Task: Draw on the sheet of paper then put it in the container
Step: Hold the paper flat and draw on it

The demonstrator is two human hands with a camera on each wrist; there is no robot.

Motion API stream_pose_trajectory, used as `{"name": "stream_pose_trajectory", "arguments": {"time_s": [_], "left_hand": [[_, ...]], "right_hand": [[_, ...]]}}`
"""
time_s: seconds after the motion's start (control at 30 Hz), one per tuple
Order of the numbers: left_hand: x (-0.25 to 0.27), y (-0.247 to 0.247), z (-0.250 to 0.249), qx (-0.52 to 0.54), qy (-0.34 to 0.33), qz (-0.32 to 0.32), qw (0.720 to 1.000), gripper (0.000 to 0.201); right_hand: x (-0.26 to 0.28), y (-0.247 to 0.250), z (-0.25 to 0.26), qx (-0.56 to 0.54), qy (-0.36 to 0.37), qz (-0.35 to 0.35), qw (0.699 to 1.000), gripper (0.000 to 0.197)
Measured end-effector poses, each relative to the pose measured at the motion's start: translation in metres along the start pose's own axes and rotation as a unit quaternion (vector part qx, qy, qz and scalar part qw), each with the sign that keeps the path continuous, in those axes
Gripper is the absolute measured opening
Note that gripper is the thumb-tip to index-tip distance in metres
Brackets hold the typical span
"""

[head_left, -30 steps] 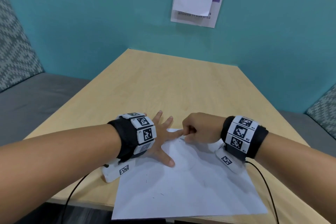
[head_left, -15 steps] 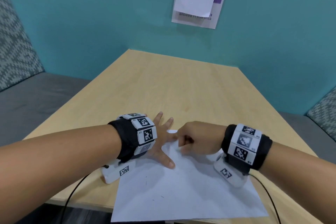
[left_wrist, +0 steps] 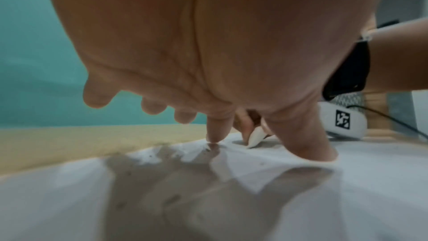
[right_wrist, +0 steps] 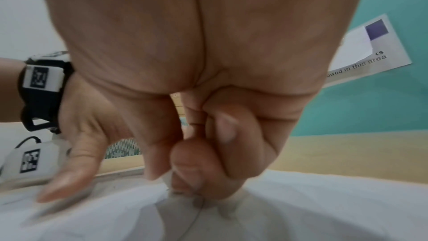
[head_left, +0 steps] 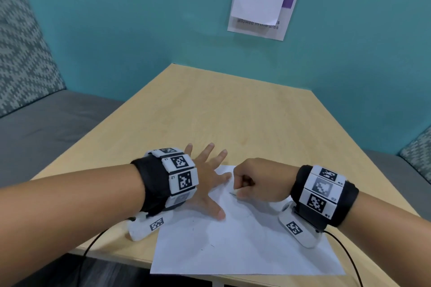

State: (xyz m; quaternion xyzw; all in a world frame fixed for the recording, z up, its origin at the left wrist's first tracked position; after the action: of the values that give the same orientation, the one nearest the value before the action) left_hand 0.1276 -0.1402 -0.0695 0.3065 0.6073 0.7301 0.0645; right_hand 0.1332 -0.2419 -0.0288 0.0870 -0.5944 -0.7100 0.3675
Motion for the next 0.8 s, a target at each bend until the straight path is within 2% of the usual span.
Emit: {"name": "stream_pose_trajectory", "arguments": {"time_s": [0.13,0.3,0.47,0.6,0.67,0.73,0.8], "left_hand": [[0.01,-0.016,0.009,0.017,0.006,0.029,0.999,0.113],[0.008,-0.019,0.009,0.03,-0.003,0.017,0.999,0.114],[0.006,-0.02,0.014,0.039,0.005,0.011,0.999,0.112],[0.009,-0.018,0.013,0.044,0.004,0.001,0.999,0.107],[0.008,-0.02,0.013,0.041,0.006,0.001,0.999,0.109],[0.007,-0.022,0.015,0.043,0.014,0.003,0.999,0.11],[0.007,-0.022,0.015,0.038,0.015,0.006,0.999,0.109]], "right_hand": [[0.0,0.007,0.002,0.013,-0.017,-0.013,1.0,0.015],[0.009,-0.018,0.041,0.015,0.056,0.025,0.998,0.017],[-0.008,0.002,0.022,0.047,0.01,-0.005,0.999,0.013],[-0.002,-0.017,0.045,0.042,0.064,0.049,0.996,0.01],[-0.009,-0.006,0.033,0.049,0.035,0.028,0.998,0.003],[-0.015,0.007,0.017,0.049,-0.003,0.0,0.999,0.007],[-0.015,0.001,0.023,0.051,0.015,0.002,0.999,0.008]]}}
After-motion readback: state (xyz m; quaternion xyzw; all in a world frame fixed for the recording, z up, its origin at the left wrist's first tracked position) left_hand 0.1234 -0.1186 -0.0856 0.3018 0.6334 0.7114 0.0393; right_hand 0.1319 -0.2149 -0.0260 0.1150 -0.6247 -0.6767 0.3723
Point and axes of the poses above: each hand's wrist, its own x-axis away from the middle knuckle, its own y-axis out of the back of the hand, z = x × y, the point moved 8 cm from there along -x, towards the middle knuckle
